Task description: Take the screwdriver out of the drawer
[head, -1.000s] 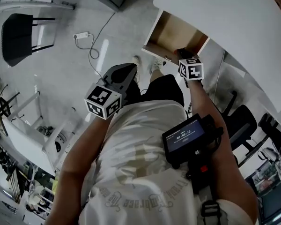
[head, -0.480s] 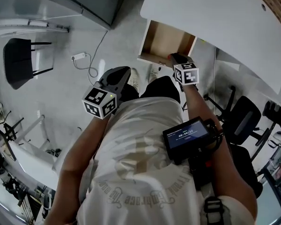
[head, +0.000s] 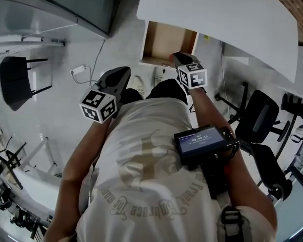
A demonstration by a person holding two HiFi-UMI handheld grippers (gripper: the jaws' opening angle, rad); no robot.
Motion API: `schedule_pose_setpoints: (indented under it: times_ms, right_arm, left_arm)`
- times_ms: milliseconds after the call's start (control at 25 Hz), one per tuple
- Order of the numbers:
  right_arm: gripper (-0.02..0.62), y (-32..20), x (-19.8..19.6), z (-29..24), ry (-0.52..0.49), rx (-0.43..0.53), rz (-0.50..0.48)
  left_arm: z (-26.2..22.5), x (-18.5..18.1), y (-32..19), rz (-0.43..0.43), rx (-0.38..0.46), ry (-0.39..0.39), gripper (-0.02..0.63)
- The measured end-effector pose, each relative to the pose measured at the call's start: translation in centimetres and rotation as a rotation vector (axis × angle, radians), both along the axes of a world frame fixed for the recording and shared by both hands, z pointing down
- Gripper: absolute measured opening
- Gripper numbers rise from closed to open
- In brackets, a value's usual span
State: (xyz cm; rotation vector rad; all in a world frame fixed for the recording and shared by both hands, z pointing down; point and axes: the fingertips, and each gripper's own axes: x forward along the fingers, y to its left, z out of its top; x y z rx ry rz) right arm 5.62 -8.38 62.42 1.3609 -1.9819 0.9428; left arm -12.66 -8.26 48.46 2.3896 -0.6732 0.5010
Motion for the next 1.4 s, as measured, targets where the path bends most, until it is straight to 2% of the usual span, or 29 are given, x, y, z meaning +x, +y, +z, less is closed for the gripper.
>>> schedule_pose_setpoints:
  times_ms: [360,600,880,1400]
  right_arm:
    - [0.069,1.6,-0.5,-7.3,-0.014,0.135,0.078]
    - [0.069,1.7,0.0,-9.7,-0.005,0.181,0.101]
    - [0.069,0.5,-1.7,-11.8,-0.032,0.232,0.048]
    - [0.069,0.9,-2.8,-16.9,-0.083,0.312,0.047]
  left_arm:
    - [-3.7,-0.8,2.3,0.037,0.064,0.020,0.021]
    - [-4.3,-0.2,1.2,0.048,0.068,0.063,0.021]
    - [-4.6,0.9,-0.8,0.106,0.093,0.078,0.021]
    - [-5.7,3.4,-1.9,0.193,0.134,0.104,0.021]
